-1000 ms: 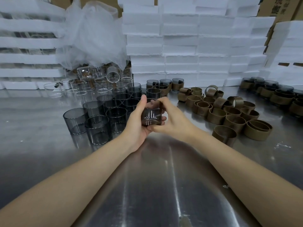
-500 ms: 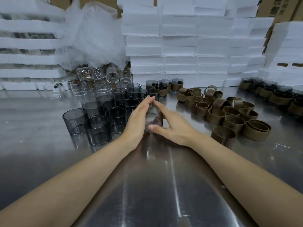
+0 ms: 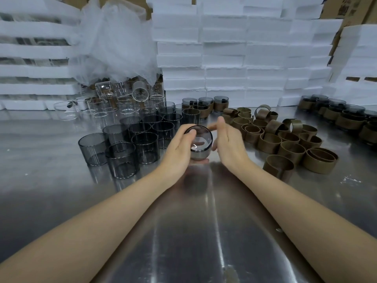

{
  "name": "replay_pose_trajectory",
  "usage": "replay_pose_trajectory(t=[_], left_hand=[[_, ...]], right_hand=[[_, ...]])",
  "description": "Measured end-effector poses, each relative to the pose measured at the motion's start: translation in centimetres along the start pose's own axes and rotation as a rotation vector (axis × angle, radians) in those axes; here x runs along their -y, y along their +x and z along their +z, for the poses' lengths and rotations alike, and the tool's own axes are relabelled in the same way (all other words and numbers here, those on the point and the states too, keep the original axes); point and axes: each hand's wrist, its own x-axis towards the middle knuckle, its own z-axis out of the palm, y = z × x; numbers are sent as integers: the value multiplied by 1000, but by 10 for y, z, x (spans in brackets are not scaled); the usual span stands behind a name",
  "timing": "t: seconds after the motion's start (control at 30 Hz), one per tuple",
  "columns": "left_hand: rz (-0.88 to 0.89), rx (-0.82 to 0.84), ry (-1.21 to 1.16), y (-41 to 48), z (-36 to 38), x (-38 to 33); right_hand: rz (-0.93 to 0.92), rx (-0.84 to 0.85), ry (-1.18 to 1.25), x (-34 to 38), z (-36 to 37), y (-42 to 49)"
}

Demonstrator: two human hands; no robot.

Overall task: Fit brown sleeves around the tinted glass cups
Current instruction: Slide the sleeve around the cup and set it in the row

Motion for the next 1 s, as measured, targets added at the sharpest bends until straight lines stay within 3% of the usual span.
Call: replay_pose_trajectory(t=[0.07,0.17,0.33,0.47,0.77,0.87,1.0], left_hand=[[-43,2,-47,-1,1,-1],[-47,1,-20,-1,1,0],[-17,36,72,-2,0,2],[6,50,117,-4,0,1],[-68,-13,-52,0,-5,-4],[-76,-28,-60,1,-5,-3],[-83,-34,-56,1,-4,-2]], right_hand=[[33,-89,-77,-10,-6,7],[194,-62,-177,-25,-14,13],[386,-72,-53,-33,-22,24],[355,-96,-153,-33,-26,23],[171,-171,-250,-35,-23,20],[140,-154,-146,-32,-23,19],[82,-83,-313,-30,-22,20]])
